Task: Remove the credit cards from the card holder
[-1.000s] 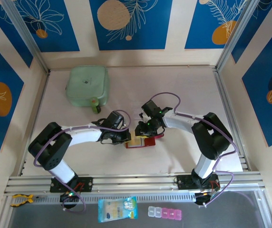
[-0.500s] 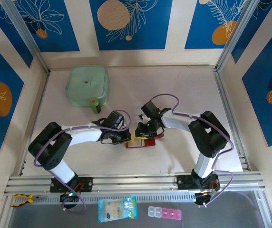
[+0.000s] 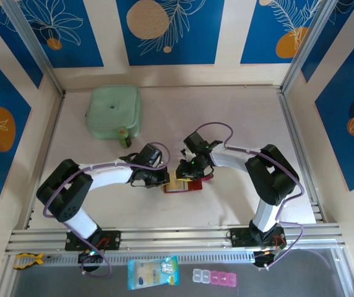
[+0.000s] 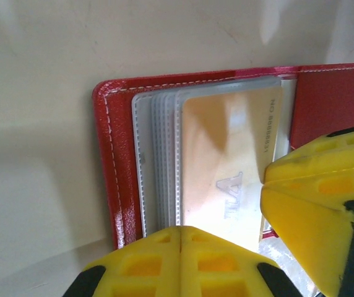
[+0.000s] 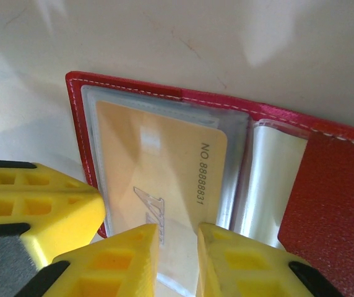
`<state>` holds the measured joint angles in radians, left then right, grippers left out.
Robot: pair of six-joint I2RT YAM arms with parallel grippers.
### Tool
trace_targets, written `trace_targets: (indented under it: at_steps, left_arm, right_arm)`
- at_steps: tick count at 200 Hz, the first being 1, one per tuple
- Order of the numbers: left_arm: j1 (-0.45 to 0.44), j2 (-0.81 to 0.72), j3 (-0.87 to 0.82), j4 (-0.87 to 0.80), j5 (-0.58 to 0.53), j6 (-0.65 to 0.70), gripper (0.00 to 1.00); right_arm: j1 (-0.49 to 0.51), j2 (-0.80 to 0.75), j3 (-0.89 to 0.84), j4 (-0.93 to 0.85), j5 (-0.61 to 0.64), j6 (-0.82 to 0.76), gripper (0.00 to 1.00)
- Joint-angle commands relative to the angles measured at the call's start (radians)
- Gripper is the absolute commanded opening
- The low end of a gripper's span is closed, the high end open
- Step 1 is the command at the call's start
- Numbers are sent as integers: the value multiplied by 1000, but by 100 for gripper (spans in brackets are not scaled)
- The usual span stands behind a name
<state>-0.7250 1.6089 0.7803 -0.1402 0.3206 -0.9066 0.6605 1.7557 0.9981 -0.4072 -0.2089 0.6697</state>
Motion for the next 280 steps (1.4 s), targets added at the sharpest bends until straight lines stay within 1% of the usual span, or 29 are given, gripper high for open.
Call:
trace_targets:
  at_steps: [1, 52, 153, 213, 263, 280]
  left_arm:
    - [-9, 14, -3, -22, -17, 24, 5]
    - [-10, 18, -10, -22, -14, 21, 5]
    - [-10, 26, 0, -18, -13, 25, 4]
    - [-8, 53, -20, -11, -11, 21, 4]
    - [-5, 51, -36, -22, -21, 23, 4]
    - [-2, 37, -44, -34, -28, 23, 3]
  right_arm:
    - [-7, -7, -20, -31, 21, -17, 24]
    - [-19, -25, -22, -50, 43, -28, 25]
    - [-29, -57, -35, -50, 42, -36, 25]
    - [-34, -103, -51, -51, 46, -30, 29]
    - [-48, -114, -71, -37, 28, -24, 29]
    - [-51, -115, -76, -17, -2, -25, 29]
